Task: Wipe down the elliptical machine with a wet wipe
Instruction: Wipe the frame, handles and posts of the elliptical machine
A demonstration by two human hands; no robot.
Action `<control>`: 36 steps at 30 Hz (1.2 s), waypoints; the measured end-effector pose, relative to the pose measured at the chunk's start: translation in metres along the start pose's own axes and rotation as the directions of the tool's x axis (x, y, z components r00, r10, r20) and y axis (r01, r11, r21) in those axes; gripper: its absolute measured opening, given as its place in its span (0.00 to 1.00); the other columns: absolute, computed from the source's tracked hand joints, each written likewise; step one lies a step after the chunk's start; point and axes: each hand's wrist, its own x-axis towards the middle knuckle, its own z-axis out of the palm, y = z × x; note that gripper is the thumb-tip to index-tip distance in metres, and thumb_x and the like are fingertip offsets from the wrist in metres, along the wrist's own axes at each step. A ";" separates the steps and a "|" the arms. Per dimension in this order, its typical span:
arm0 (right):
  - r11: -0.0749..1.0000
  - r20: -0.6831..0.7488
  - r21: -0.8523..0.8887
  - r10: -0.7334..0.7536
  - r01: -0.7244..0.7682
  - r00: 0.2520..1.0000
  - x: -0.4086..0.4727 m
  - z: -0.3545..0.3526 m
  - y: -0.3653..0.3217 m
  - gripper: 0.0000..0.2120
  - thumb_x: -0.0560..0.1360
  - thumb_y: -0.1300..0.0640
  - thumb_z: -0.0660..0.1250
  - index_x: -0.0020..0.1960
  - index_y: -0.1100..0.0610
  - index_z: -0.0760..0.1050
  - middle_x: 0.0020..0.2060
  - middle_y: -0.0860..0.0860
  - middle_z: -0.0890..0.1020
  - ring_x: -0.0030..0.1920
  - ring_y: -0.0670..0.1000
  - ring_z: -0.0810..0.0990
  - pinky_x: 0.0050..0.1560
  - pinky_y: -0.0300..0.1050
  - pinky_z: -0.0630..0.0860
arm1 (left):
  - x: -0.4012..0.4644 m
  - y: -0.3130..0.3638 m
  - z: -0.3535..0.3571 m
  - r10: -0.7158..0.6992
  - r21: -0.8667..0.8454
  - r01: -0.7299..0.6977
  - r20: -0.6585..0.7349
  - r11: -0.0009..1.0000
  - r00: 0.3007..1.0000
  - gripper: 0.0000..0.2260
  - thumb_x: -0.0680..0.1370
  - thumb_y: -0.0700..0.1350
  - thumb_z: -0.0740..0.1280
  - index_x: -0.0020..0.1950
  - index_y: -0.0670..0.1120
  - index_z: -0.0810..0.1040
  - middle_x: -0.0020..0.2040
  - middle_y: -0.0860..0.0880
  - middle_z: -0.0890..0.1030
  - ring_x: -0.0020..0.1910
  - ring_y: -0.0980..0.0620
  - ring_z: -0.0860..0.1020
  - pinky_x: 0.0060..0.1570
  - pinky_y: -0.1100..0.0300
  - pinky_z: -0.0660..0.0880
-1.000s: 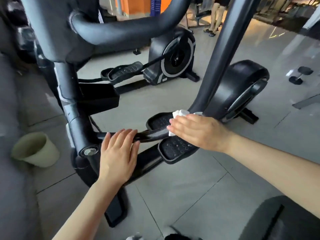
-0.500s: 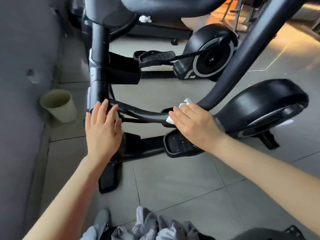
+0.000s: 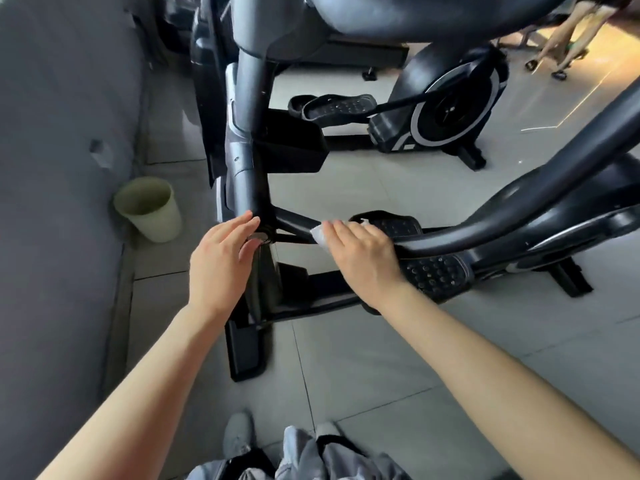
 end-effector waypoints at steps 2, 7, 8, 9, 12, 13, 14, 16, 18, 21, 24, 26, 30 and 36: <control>0.994 -0.025 -0.091 -0.069 0.066 0.997 -0.023 -0.015 0.025 0.15 0.75 0.67 0.57 0.54 0.61 0.80 0.44 0.54 0.84 0.43 0.54 0.83 0.46 0.49 0.80 | 0.002 -0.004 0.001 0.023 -0.015 -0.024 -0.036 1.000 0.999 0.11 0.74 0.41 0.74 0.56 0.43 0.84 0.57 0.46 0.84 0.52 0.45 0.82 0.50 0.54 0.77; 0.990 -0.006 -0.116 -0.086 0.085 0.996 -0.020 -0.022 0.031 0.17 0.76 0.66 0.54 0.51 0.63 0.81 0.41 0.55 0.83 0.39 0.55 0.83 0.41 0.48 0.80 | 0.003 -0.011 0.008 0.025 -0.082 -0.033 -0.100 0.996 0.995 0.08 0.75 0.43 0.72 0.52 0.44 0.86 0.54 0.47 0.85 0.49 0.46 0.84 0.47 0.58 0.77; 0.995 -0.007 -0.083 -0.049 0.048 0.999 -0.014 -0.017 0.022 0.16 0.76 0.66 0.54 0.51 0.63 0.81 0.40 0.54 0.83 0.38 0.54 0.83 0.41 0.47 0.80 | 0.004 -0.011 0.008 0.028 -0.085 -0.037 -0.108 0.996 0.994 0.07 0.75 0.43 0.72 0.52 0.44 0.86 0.53 0.48 0.85 0.49 0.46 0.84 0.47 0.59 0.77; 0.999 -0.011 -0.045 -0.015 0.015 1.000 -0.009 -0.010 0.012 0.15 0.75 0.65 0.55 0.50 0.63 0.81 0.39 0.54 0.83 0.37 0.54 0.82 0.40 0.47 0.80 | 0.004 -0.011 0.008 0.026 -0.088 -0.036 -0.109 0.995 0.994 0.07 0.75 0.43 0.72 0.52 0.44 0.86 0.53 0.48 0.85 0.49 0.47 0.84 0.48 0.60 0.76; 0.993 0.026 0.034 0.111 -0.112 0.993 0.020 0.009 -0.021 0.07 0.73 0.63 0.64 0.48 0.60 0.80 0.37 0.52 0.82 0.35 0.53 0.82 0.39 0.46 0.77 | 0.004 -0.011 0.007 0.017 -0.093 -0.026 -0.098 0.995 0.995 0.07 0.75 0.43 0.71 0.51 0.45 0.86 0.53 0.48 0.85 0.49 0.47 0.84 0.48 0.62 0.74; 0.986 0.044 0.066 0.148 -0.150 0.988 0.031 0.014 -0.034 0.07 0.70 0.62 0.70 0.48 0.60 0.80 0.37 0.52 0.83 0.36 0.53 0.82 0.40 0.45 0.77 | 0.004 -0.011 0.006 0.020 -0.091 -0.029 -0.094 0.995 0.995 0.07 0.75 0.43 0.71 0.51 0.45 0.86 0.53 0.48 0.85 0.49 0.48 0.84 0.48 0.63 0.74; 0.979 0.067 0.089 0.179 -0.185 0.982 0.041 0.019 -0.045 0.10 0.67 0.62 0.74 0.48 0.60 0.80 0.37 0.51 0.83 0.36 0.53 0.82 0.40 0.45 0.77 | 0.005 -0.012 0.006 0.027 -0.088 -0.035 -0.093 0.995 0.995 0.07 0.75 0.43 0.71 0.51 0.45 0.86 0.53 0.48 0.85 0.49 0.48 0.84 0.48 0.63 0.73; 0.963 0.106 0.129 0.226 -0.239 0.968 0.055 0.024 -0.059 0.12 0.65 0.62 0.76 0.48 0.58 0.81 0.37 0.50 0.83 0.36 0.52 0.82 0.41 0.44 0.77 | 0.006 -0.014 0.004 0.045 -0.083 -0.053 -0.094 0.995 0.995 0.08 0.76 0.44 0.70 0.51 0.44 0.86 0.53 0.48 0.85 0.49 0.48 0.84 0.49 0.65 0.73; 0.961 0.113 0.142 0.223 -0.237 0.968 0.056 0.025 -0.060 0.13 0.66 0.62 0.75 0.50 0.58 0.81 0.39 0.50 0.84 0.38 0.52 0.82 0.42 0.44 0.77 | 0.006 -0.016 0.004 0.067 -0.082 -0.075 -0.089 0.994 0.994 0.09 0.77 0.45 0.68 0.51 0.44 0.86 0.53 0.48 0.85 0.49 0.48 0.84 0.51 0.65 0.72; 0.975 0.156 0.127 0.162 -0.182 0.974 0.037 0.014 -0.037 0.17 0.67 0.61 0.75 0.55 0.58 0.80 0.44 0.50 0.84 0.40 0.52 0.83 0.41 0.45 0.78 | 0.006 -0.018 0.003 0.096 -0.084 -0.102 -0.076 0.991 0.992 0.12 0.78 0.47 0.65 0.52 0.43 0.86 0.53 0.48 0.85 0.49 0.47 0.84 0.49 0.60 0.76; 0.975 0.213 0.040 0.206 -0.219 0.955 0.011 -0.013 -0.011 0.19 0.60 0.60 0.81 0.50 0.58 0.81 0.37 0.49 0.83 0.36 0.52 0.82 0.38 0.44 0.77 | 0.005 -0.019 0.002 0.096 -0.099 -0.103 -0.077 0.990 0.992 0.10 0.77 0.44 0.67 0.52 0.43 0.86 0.54 0.47 0.85 0.49 0.46 0.84 0.49 0.58 0.77; 0.964 0.294 -0.007 0.257 -0.267 0.920 0.012 -0.026 -0.006 0.17 0.56 0.58 0.82 0.42 0.58 0.80 0.31 0.50 0.81 0.32 0.53 0.80 0.32 0.41 0.72 | 0.005 -0.019 0.002 0.091 -0.106 -0.100 -0.086 0.989 0.992 0.09 0.77 0.44 0.67 0.51 0.43 0.86 0.53 0.48 0.85 0.49 0.46 0.84 0.49 0.59 0.76; 0.948 0.349 0.029 0.288 -0.318 0.892 0.047 -0.014 -0.032 0.06 0.67 0.59 0.71 0.34 0.58 0.75 0.26 0.51 0.78 0.28 0.55 0.78 0.29 0.40 0.58 | 0.006 -0.020 0.003 0.107 -0.099 -0.115 -0.083 0.988 0.991 0.08 0.74 0.41 0.70 0.50 0.43 0.86 0.52 0.48 0.85 0.48 0.46 0.84 0.49 0.61 0.75; 0.921 0.334 0.286 0.163 -0.264 0.928 0.084 0.009 -0.061 0.02 0.71 0.64 0.68 0.41 0.59 0.76 0.33 0.55 0.81 0.35 0.59 0.80 0.31 0.42 0.63 | 0.006 -0.026 0.005 0.138 -0.079 -0.145 -0.085 0.986 0.987 0.08 0.74 0.41 0.70 0.52 0.43 0.86 0.53 0.47 0.85 0.49 0.47 0.84 0.53 0.66 0.71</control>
